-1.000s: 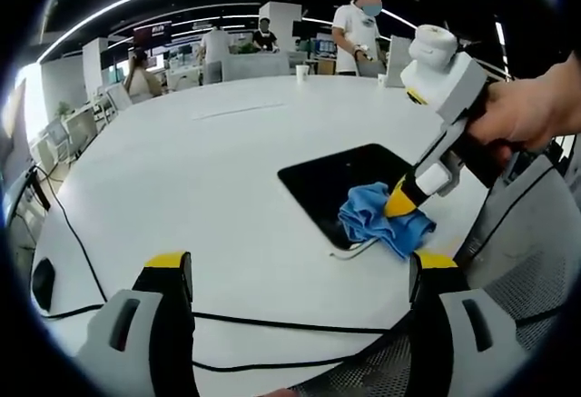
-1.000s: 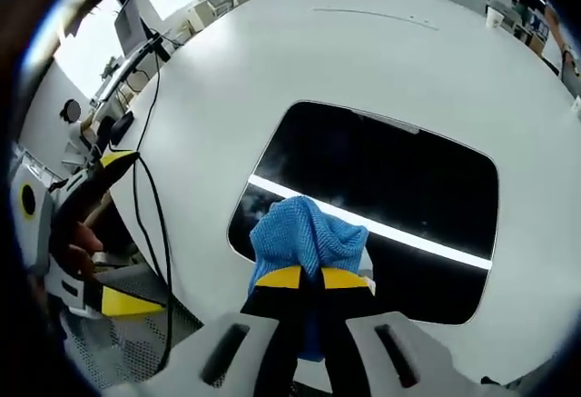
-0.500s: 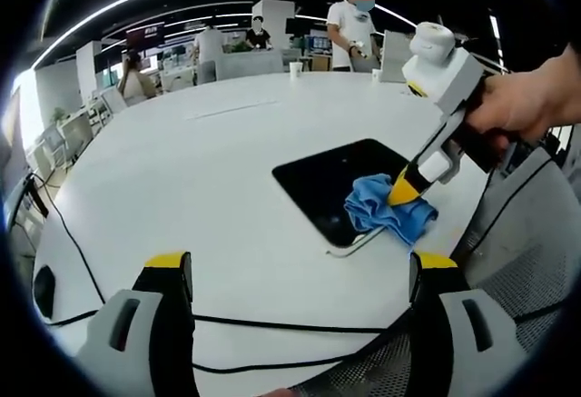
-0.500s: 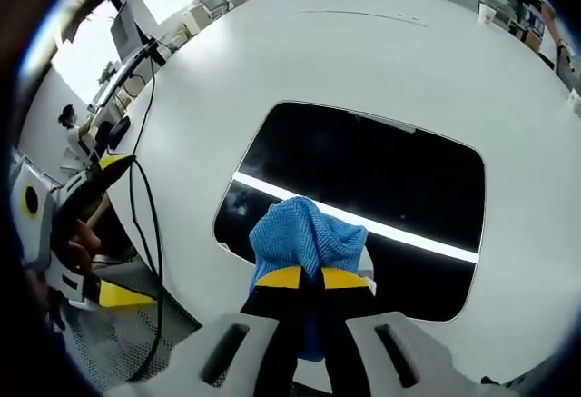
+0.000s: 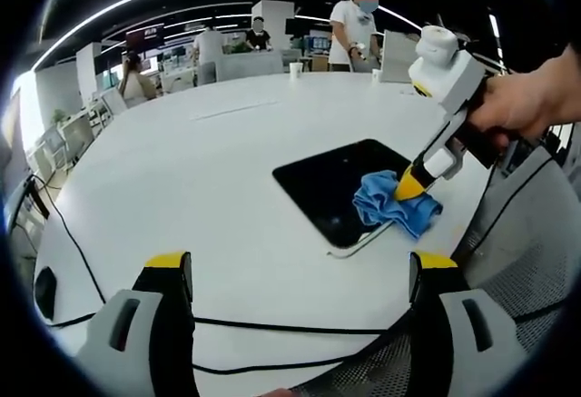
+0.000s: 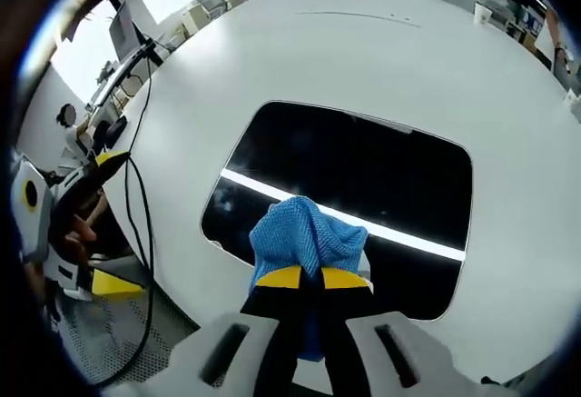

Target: Wipe the mirror surface with the cleaning cloth until all visible marks leave the cleaned area.

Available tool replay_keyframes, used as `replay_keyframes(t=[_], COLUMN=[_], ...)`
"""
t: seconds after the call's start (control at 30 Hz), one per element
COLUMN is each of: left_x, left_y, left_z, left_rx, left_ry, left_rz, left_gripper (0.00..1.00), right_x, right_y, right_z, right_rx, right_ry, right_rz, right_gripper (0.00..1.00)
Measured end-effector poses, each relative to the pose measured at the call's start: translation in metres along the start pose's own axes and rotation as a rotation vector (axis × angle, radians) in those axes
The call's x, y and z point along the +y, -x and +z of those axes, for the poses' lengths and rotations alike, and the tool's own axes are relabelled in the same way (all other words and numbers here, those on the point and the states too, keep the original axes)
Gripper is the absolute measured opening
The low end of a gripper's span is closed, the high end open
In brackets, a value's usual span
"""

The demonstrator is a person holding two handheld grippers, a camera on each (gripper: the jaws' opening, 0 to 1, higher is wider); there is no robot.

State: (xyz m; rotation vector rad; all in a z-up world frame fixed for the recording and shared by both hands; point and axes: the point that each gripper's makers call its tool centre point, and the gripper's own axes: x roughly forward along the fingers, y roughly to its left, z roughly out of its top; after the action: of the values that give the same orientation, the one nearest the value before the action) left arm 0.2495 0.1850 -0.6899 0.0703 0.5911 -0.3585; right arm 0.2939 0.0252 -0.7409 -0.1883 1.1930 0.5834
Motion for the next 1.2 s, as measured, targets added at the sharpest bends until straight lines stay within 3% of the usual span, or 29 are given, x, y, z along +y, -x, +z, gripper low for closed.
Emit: replay_keyframes(t=[0.77, 1.2], left_x=[0.000, 0.001], left_y=[0.002, -0.004], left_z=[0.004, 0.000], left_rx=[-0.017, -0.008], left_ry=[0.016, 0.006], left_rz=[0.007, -0.008], left_gripper=[0.99, 0.99], right_x=[-0.007, -0.020], right_y=[-0.002, -0.013], right_z=[0.008, 0.034], right_rx=[0.012, 0.013], right_ry=[-0.012, -0.018], right_rz=[0.000, -0.005], right_gripper=[0.00, 0.00])
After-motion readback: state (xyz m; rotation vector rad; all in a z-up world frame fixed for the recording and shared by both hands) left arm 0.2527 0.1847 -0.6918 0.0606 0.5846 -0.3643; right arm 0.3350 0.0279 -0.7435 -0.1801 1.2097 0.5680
